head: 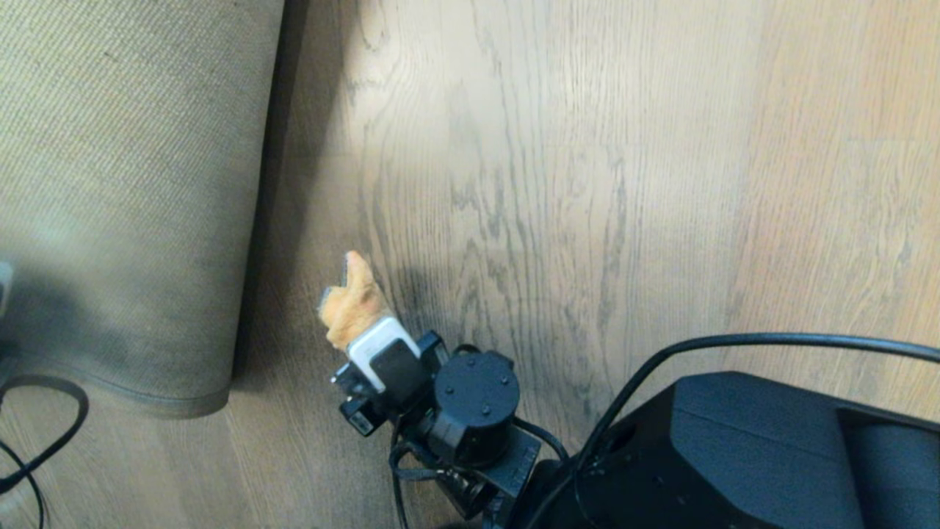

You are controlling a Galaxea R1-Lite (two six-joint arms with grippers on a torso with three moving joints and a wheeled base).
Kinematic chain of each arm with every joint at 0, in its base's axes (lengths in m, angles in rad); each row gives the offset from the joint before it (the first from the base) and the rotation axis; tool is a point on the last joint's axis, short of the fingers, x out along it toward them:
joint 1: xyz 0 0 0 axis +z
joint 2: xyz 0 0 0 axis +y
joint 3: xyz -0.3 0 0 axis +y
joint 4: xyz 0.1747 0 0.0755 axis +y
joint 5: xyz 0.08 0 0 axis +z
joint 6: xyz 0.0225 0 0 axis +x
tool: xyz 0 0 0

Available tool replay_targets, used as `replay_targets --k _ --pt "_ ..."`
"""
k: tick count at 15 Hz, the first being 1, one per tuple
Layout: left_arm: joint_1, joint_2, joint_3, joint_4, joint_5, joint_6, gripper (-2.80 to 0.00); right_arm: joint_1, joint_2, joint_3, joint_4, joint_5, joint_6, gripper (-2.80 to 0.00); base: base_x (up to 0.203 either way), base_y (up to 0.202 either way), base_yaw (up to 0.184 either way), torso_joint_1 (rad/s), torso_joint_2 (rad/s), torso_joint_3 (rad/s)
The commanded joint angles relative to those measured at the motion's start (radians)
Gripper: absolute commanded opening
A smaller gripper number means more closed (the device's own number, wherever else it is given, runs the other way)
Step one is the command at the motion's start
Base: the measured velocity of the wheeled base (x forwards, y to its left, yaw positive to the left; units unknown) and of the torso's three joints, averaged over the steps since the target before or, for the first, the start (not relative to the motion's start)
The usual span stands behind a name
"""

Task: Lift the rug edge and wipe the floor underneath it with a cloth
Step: Wipe the floor under the carpet with a rag

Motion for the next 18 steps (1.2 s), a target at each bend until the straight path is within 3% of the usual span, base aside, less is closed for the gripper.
replay_targets --k 1,7,18 --pt "0.0 0.0 0.0 -0.048 0.004 0.005 -2.8 0.039 0.026 0.004 -0.01 -0.001 -0.002 -2.8 0.0 0.0 0.0 0.0 0.0 0.0" --pt "0.002 0.0 0.01 -0.048 0.004 0.005 -2.8 0.026 0.072 -0.003 -0.011 -0.001 0.001 -2.8 0.0 0.0 0.0 0.0 0.0 0.0" --pt "0.0 0.017 0.012 -0.048 0.004 0.005 -2.8 -0.167 0.12 -0.21 0.05 0.003 0.004 -2.8 0.0 0.0 0.0 0.0 0.0 0.0"
